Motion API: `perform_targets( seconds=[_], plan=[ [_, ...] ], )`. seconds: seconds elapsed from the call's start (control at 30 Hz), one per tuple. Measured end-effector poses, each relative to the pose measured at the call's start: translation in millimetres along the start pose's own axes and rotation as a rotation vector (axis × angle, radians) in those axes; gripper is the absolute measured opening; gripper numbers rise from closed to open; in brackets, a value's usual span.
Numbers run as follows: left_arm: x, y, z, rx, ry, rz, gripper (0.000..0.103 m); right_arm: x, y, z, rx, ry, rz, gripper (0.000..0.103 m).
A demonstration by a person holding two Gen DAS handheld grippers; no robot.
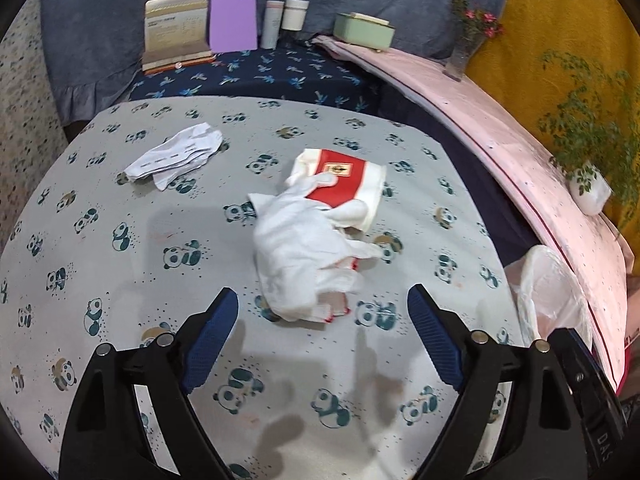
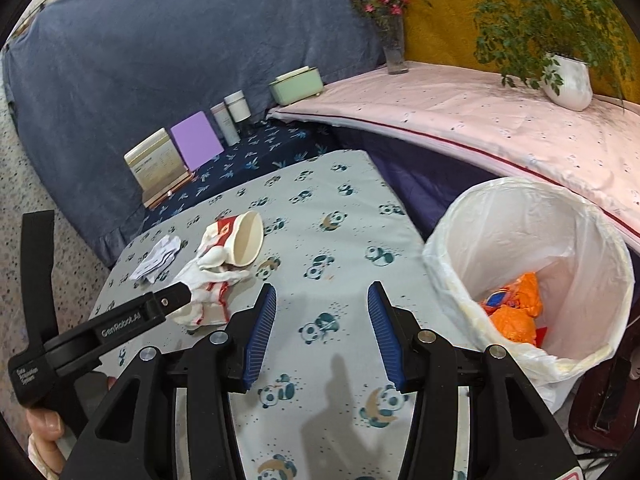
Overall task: Collect trash
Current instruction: 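Reach the left tool to the white cotton glove and grasp it, then lift the glove with the left tool while the right tool grasps the other glove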
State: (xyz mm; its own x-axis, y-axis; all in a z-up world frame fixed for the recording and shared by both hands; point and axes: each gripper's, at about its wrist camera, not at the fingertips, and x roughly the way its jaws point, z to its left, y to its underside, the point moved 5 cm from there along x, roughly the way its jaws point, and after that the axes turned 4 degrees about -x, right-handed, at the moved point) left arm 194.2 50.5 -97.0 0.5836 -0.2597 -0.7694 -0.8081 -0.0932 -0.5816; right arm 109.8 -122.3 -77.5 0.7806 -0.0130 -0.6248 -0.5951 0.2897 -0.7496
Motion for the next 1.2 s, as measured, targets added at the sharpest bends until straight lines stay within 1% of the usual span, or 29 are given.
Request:
perform_targets(
  seconds=[0.1, 0.27, 0.33, 0.37, 0.43, 0.5, 0.63, 0.8, 0.9, 1.0, 1.2],
  plan=[
    [9.8, -2.7, 8.7, -0.035, 0.006, 0.026, 0.079, 8.3, 1.4, 8.8, -0.014, -0.011, 0.016, 0.047],
    [23.2, -6.8, 12.6, -0.052, 0.021, 0.060, 0.056, 20.1, 3.4, 19.5, -0.034, -0.023, 0.039, 0.047],
    [26.1, -8.1, 12.3, -0.049, 0.032, 0.072, 0.043, 23.9, 4.5, 21.3, -0.038, -0.025, 0.047, 0.047],
    [27.8, -8.5, 11.9, -0.044, 0.039, 0.081, 0.029, 26.2, 4.7, 22.6, -0.040, -0.026, 0.051, 0.047],
    [27.9, -9.1, 13.1, -0.035, 0.041, 0.084, 0.014, 29.0, 5.4, 24.9, -0.044, -0.028, 0.057, 0.047],
    [21.6, -10.5, 16.2, -0.035, 0.048, 0.068, 0.012, 31.1, 6.3, 29.6, -0.052, -0.034, 0.062, 0.047],
    [2.1, -18.4, 28.4, -0.053, 0.064, 0.022, 0.012, 37.3, 5.9, 40.9, -0.068, -0.047, 0.071, 0.047],
    [-23.2, -27.2, 56.0, -0.066, 0.022, -0.043, 0.012, 47.8, 8.2, 63.8, -0.088, -0.084, 0.091, 0.047],
    [-26.9, -26.7, 73.7, -0.085, -0.002, -0.051, 0.012, 58.4, 11.2, 82.5, -0.107, -0.110, 0.114, 0.047],
    [-23.2, -21.3, 92.5, -0.103, -0.031, -0.038, 0.012, 71.2, 13.8, 98.6, -0.121, -0.128, 0.135, 0.047],
    [-13.3, -11.6, 114.7, -0.126, -0.048, -0.014, 0.012, 95.1, 20.4, 128.4, -0.156, -0.151, 0.174, 0.047]
  ],
)
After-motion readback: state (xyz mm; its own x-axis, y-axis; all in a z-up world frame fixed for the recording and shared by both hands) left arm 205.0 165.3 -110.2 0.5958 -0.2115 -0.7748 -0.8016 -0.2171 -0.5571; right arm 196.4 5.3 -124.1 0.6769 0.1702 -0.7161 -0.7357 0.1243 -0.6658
